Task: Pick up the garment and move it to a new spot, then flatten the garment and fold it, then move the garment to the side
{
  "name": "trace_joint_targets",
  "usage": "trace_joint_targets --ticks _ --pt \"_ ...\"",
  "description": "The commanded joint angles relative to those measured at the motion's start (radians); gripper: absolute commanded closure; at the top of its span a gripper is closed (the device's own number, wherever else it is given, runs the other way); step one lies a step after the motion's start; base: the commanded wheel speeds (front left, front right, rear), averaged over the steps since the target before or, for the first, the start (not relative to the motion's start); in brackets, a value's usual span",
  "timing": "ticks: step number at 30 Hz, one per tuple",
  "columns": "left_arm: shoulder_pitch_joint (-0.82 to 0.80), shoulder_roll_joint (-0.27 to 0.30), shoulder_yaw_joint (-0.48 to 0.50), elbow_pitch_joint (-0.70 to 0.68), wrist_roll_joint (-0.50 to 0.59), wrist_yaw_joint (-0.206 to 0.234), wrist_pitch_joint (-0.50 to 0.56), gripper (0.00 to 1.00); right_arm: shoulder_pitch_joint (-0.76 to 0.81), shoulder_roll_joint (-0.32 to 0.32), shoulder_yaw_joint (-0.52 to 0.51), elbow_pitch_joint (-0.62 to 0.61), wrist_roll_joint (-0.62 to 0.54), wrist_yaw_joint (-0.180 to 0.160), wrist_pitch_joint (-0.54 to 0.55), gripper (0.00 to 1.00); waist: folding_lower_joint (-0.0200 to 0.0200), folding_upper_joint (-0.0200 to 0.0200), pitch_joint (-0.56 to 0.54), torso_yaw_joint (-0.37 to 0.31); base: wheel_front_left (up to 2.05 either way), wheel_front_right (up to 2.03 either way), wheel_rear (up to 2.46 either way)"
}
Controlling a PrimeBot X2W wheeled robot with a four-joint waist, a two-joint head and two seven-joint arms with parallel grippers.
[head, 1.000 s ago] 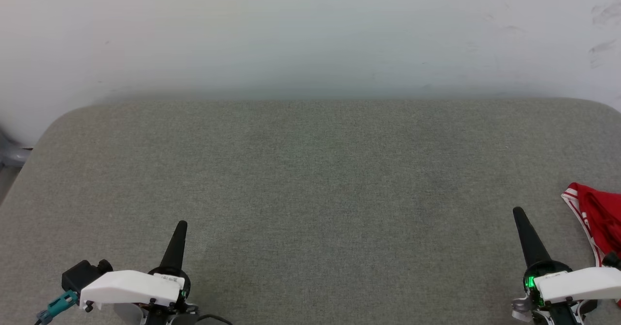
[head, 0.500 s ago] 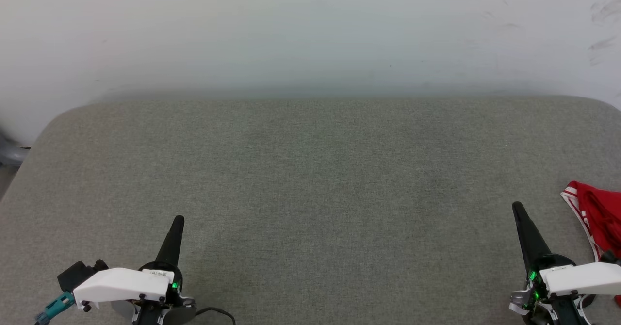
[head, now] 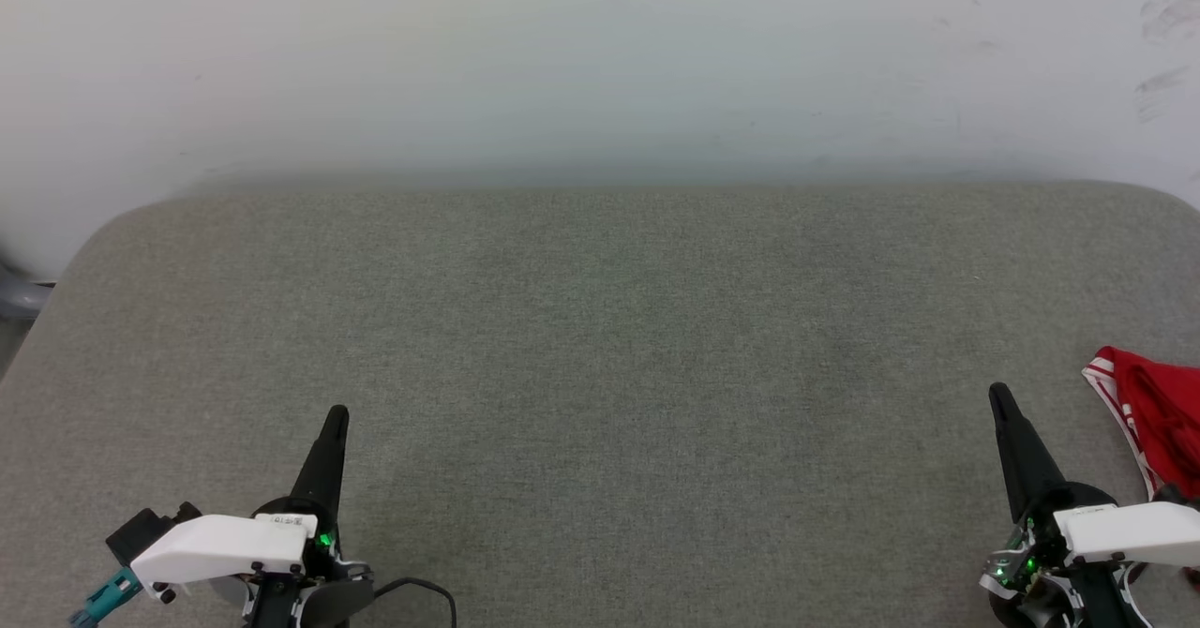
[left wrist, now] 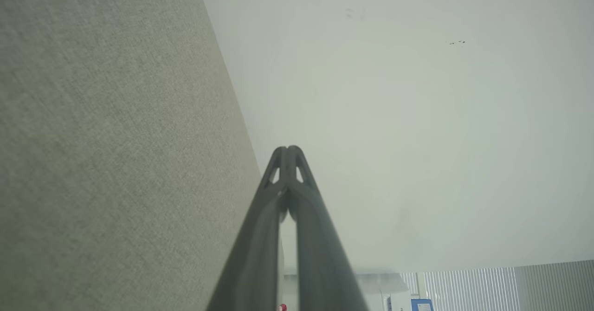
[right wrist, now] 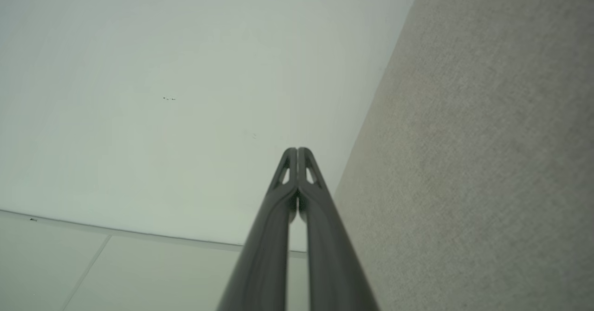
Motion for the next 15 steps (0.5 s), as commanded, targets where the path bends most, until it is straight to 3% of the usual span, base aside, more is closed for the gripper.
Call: trace_joint_targets --ticks 1,15 --pt "-0.016 -0.001 0.009 0.001 -0.015 -0.007 0.005 1.0 -0.017 0.001 -0.001 0.004 0.019 0.0 0.002 1.0 0.0 0.0 0.0 0.0 0.0 0.0 0.0" --pt "-0.027 -0.02 0.04 0.012 -0.102 -0.026 0.034 1.0 -0.035 0.001 -0.001 0.031 0.121 0.0 0.01 1.0 0.0 0.0 0.005 -0.003 0.0 0.0 0.0"
